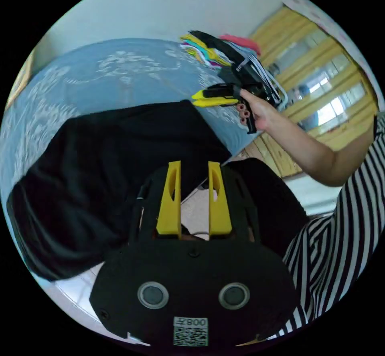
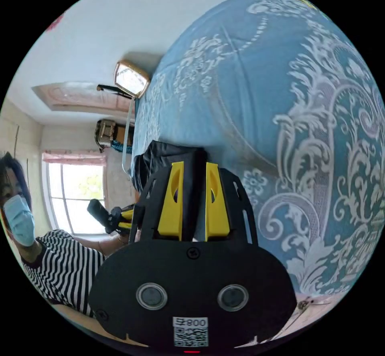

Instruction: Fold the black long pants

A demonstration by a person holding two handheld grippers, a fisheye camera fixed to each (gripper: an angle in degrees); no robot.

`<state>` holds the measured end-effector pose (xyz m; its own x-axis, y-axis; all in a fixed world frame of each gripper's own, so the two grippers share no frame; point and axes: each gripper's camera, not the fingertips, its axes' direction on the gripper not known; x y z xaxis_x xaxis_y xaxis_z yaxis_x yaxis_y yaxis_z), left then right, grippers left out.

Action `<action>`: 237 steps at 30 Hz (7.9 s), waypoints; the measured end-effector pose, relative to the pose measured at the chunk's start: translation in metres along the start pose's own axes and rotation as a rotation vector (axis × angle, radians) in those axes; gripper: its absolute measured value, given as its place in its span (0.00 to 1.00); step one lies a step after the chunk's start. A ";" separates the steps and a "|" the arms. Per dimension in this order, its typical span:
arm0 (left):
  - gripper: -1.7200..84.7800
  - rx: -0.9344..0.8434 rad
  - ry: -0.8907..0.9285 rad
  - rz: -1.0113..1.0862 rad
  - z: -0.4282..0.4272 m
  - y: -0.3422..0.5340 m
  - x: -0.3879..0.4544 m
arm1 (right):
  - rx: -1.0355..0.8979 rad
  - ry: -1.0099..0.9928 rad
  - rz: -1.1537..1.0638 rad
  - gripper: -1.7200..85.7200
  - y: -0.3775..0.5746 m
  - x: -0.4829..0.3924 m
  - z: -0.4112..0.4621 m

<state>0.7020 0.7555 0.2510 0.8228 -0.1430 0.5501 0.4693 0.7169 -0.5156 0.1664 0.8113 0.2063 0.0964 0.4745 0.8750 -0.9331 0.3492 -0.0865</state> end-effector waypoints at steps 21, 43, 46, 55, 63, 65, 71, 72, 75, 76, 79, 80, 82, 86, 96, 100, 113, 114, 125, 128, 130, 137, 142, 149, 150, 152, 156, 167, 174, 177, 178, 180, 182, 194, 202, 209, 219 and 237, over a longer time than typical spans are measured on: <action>0.04 -0.062 -0.174 0.270 0.050 -0.098 0.164 | -0.131 -0.116 -0.062 0.04 0.013 0.022 -0.046; 0.14 -0.039 -0.178 -0.165 0.020 -0.141 0.077 | -0.070 0.016 -0.196 0.09 0.106 -0.019 -0.097; 0.14 -0.049 -0.150 -0.204 0.029 -0.154 0.057 | -0.214 0.085 -0.353 0.10 0.126 -0.068 -0.047; 0.07 -0.136 -0.151 -0.117 0.055 -0.186 0.059 | -0.323 0.396 -0.535 0.05 0.162 -0.115 0.045; 0.05 -0.072 -0.126 -0.038 0.027 -0.210 0.075 | -0.254 0.254 -0.508 0.03 0.163 -0.125 0.026; 0.05 -0.065 -0.141 -0.026 0.022 -0.218 0.075 | -0.219 0.226 -0.509 0.03 0.156 -0.129 0.022; 0.04 -0.171 -0.260 -0.072 0.051 -0.228 0.055 | -0.319 0.197 -0.422 0.03 0.127 -0.108 0.060; 0.04 -0.171 -0.276 -0.104 0.052 -0.226 0.055 | -0.314 0.168 -0.415 0.03 0.126 -0.107 0.059; 0.04 -0.051 -0.283 -0.066 0.037 -0.213 0.076 | -0.303 0.134 -0.397 0.04 0.124 -0.099 0.054; 0.03 -0.031 -0.272 -0.060 0.036 -0.210 0.081 | -0.292 0.113 -0.382 0.04 0.124 -0.095 0.052; 0.03 -0.106 -0.264 -0.039 0.057 -0.198 0.092 | -0.281 0.046 -0.334 0.05 0.122 -0.088 0.043; 0.03 -0.182 -0.291 -0.057 0.072 -0.192 0.088 | -0.261 0.025 -0.325 0.06 0.123 -0.086 0.035; 0.03 -0.112 -0.250 -0.095 0.067 -0.183 0.087 | -0.221 0.000 -0.313 0.07 0.125 -0.082 0.014; 0.07 0.001 -0.138 -0.039 0.049 -0.166 0.110 | -0.021 0.067 -0.202 0.09 0.131 -0.047 -0.057; 0.18 -0.076 -0.094 0.349 0.104 -0.139 0.223 | 0.072 -0.001 0.054 0.13 0.108 0.039 -0.096; 0.15 -0.109 -0.289 0.458 0.123 -0.119 0.237 | 0.030 -0.045 0.058 0.12 0.088 0.044 -0.079; 0.05 0.001 -0.172 0.253 0.073 -0.044 0.160 | -0.020 -0.167 0.020 0.04 0.055 0.022 -0.038; 0.05 0.022 -0.136 0.219 0.064 -0.035 0.148 | -0.014 -0.184 0.020 0.04 0.055 0.021 -0.037; 0.04 0.326 0.187 -0.080 -0.052 0.089 0.005 | 0.025 -0.349 -0.155 0.04 0.032 -0.091 0.017; 0.04 0.434 0.248 -0.190 -0.088 0.142 -0.050 | -0.016 -0.366 -0.222 0.04 0.014 -0.134 0.059; 0.04 0.489 0.264 -0.260 -0.107 0.177 -0.084 | -0.059 -0.373 -0.251 0.04 0.002 -0.158 0.092; 0.04 0.661 0.281 -0.538 -0.156 0.318 -0.213 | -0.258 -0.310 -0.319 0.04 -0.039 -0.237 0.240; 0.04 0.691 0.311 -0.670 -0.162 0.391 -0.285 | -0.354 -0.228 -0.304 0.04 -0.056 -0.261 0.325; 0.05 0.731 0.371 -0.816 -0.162 0.476 -0.363 | -0.425 -0.189 -0.245 0.06 -0.070 -0.274 0.418; 0.05 0.728 0.374 -0.839 -0.163 0.488 -0.374 | -0.429 -0.184 -0.240 0.06 -0.071 -0.275 0.425; 0.05 0.735 0.358 -0.887 -0.166 0.510 -0.388 | -0.459 -0.185 -0.220 0.08 -0.073 -0.276 0.452; 0.04 0.757 0.291 -0.971 -0.178 0.554 -0.409 | -0.478 -0.229 -0.195 0.10 -0.076 -0.276 0.478; 0.02 0.803 0.101 -0.832 -0.224 0.564 -0.430 | -0.396 -0.332 -0.272 0.07 -0.068 -0.285 0.489; 0.03 0.488 -0.036 -0.847 -0.198 0.530 -0.484 | -0.549 -0.158 -0.284 0.04 -0.062 -0.265 0.526; 0.04 0.553 -0.046 -0.839 -0.211 0.540 -0.483 | -0.463 -0.225 -0.318 0.06 -0.055 -0.253 0.489; 0.04 0.571 -0.051 -0.833 -0.215 0.543 -0.482 | -0.416 -0.214 -0.322 0.08 -0.050 -0.243 0.468; 0.08 0.617 -0.043 -0.814 -0.224 0.554 -0.484 | -0.347 -0.165 -0.295 0.10 -0.039 -0.222 0.434; 0.12 0.607 -0.029 -0.819 -0.226 0.560 -0.493 | -0.254 -0.112 -0.194 0.11 -0.017 -0.187 0.396; 0.18 0.399 0.166 -0.857 -0.190 0.554 -0.556 | -0.332 -0.257 0.051 0.13 0.069 -0.129 0.402; 0.18 0.361 0.202 -0.852 -0.180 0.544 -0.566 | -0.339 -0.345 0.079 0.07 0.086 -0.124 0.404; 0.12 0.349 0.305 -0.905 -0.161 0.542 -0.577 | -0.310 -0.432 0.090 0.04 0.099 -0.122 0.384; 0.08 0.478 0.456 -0.927 -0.165 0.518 -0.554 | -0.240 -0.514 -0.007 0.03 0.102 -0.156 0.308; 0.19 0.709 0.847 -1.103 -0.037 0.492 -0.416 | -0.288 -0.447 0.004 0.04 0.144 -0.185 0.215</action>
<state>0.6023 1.1421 -0.2563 0.2347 -0.9493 -0.2091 0.8997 0.1307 0.4164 -0.0606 0.6001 0.1348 -0.1227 0.1069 0.9867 -0.7939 0.5860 -0.1622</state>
